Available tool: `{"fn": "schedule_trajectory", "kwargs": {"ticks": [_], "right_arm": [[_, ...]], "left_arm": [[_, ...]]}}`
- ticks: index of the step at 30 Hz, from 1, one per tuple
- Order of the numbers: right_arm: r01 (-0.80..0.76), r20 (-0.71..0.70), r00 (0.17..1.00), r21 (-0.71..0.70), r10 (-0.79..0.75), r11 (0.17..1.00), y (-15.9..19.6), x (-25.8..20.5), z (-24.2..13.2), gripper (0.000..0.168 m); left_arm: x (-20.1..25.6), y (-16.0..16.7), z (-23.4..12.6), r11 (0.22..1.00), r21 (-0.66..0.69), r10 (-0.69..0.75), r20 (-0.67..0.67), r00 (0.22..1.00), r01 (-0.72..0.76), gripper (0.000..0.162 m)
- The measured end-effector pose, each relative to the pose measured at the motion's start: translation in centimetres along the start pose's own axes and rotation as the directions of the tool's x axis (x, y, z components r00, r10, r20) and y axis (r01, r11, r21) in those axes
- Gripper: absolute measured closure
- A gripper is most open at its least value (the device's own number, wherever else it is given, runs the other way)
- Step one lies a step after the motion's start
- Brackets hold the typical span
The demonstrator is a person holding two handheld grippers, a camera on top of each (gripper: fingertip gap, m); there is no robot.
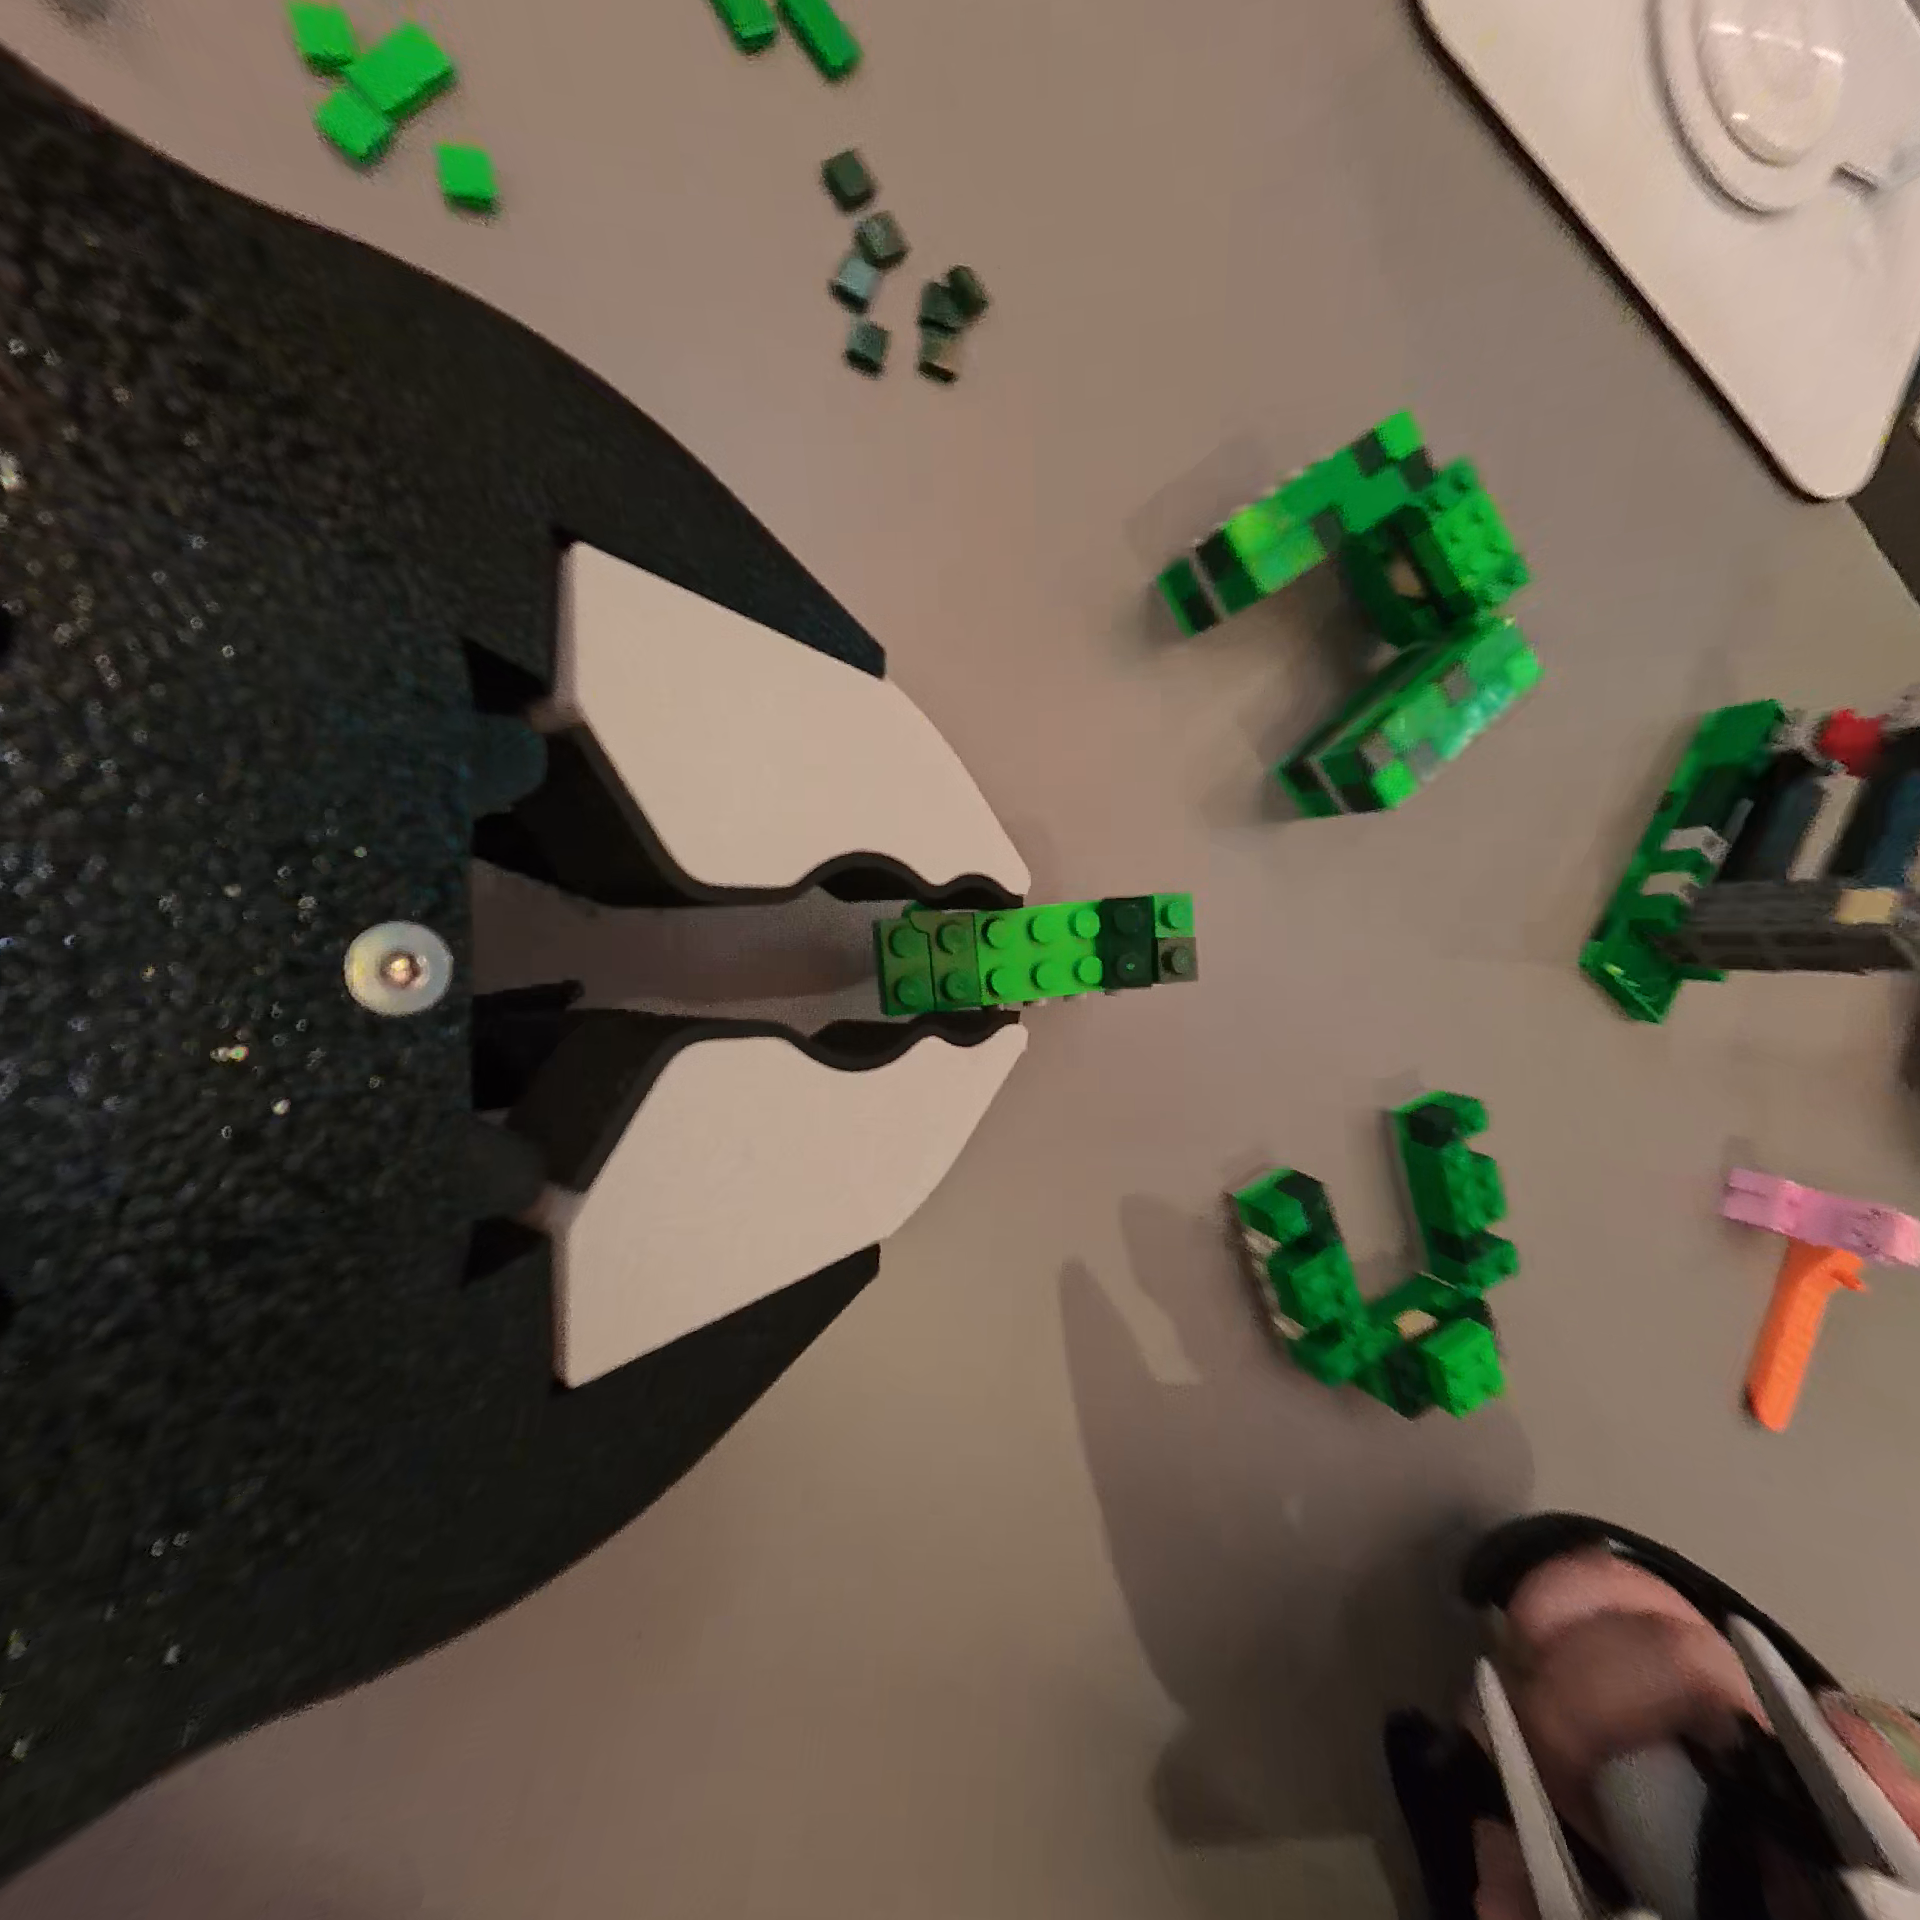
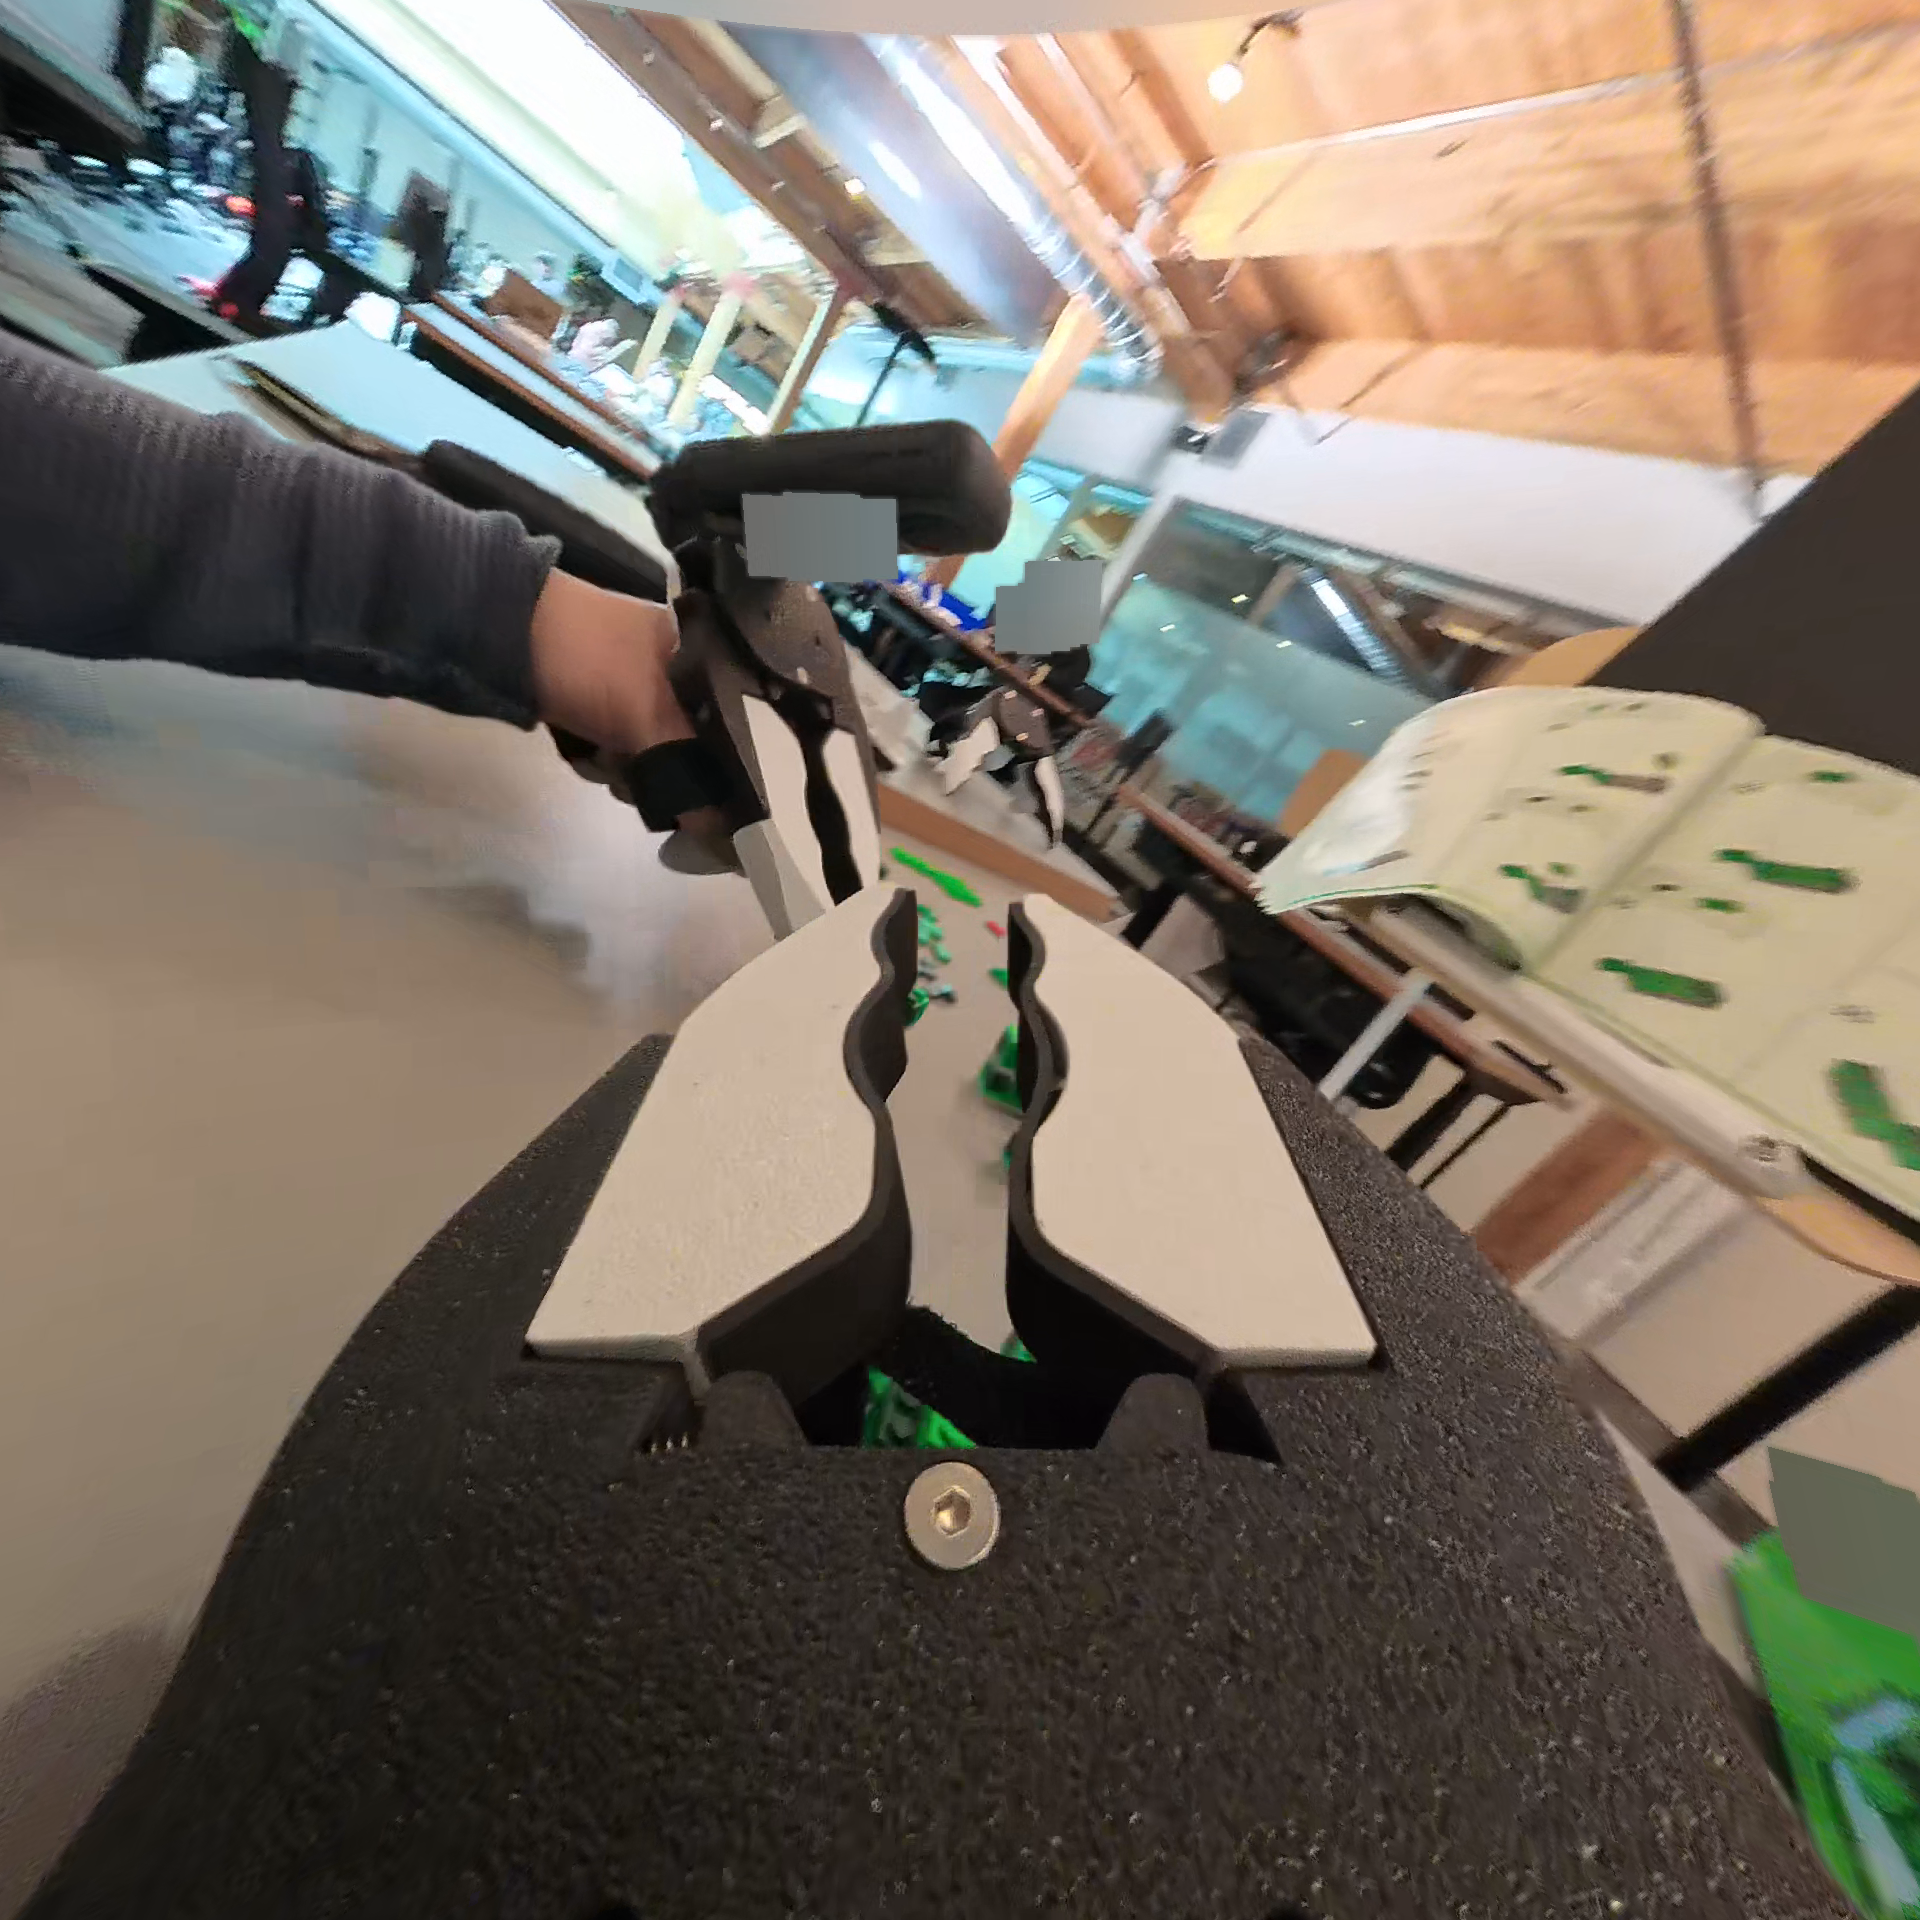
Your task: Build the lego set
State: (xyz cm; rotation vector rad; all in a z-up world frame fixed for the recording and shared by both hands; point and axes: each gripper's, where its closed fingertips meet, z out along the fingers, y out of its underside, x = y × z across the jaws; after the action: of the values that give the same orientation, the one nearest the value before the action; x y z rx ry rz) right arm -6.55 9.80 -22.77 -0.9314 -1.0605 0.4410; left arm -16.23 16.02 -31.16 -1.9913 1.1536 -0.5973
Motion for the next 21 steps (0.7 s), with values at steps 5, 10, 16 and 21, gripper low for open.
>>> {"fn": "schedule_trajectory", "kwargs": {"ticks": [5,10,16,21], "right_arm": [[0.032,-0.097,0.995,0.02,-0.03,0.999,-0.2,1.7,-0.6,0.155],[-0.025,-0.223,0.975,-0.027,0.018,0.999,1.3,4.6,-0.7,0.159],[-0.011,-0.215,0.977,-0.027,0.005,1.0,1.5,4.6,-0.5,0.159],[-0.035,-0.224,0.974,-0.033,0.027,0.999,2.0,5.2,-0.1,0.159]], "left_arm": [[0.0,-6.0,-0.4,0.999,0.008,0.045,-0.095,0.994,-0.045,0.144],[-0.1,-13.4,-3.0,0.994,0.065,0.098,-0.119,0.988,-0.091,0.144],[-0.9,-15.3,-4.1,0.993,0.034,0.11,0.034,0.993,-0.111,0.144],[-1.0,-15.2,-4.6,0.993,0.055,0.1,0.037,0.994,-0.102,0.144]]}}
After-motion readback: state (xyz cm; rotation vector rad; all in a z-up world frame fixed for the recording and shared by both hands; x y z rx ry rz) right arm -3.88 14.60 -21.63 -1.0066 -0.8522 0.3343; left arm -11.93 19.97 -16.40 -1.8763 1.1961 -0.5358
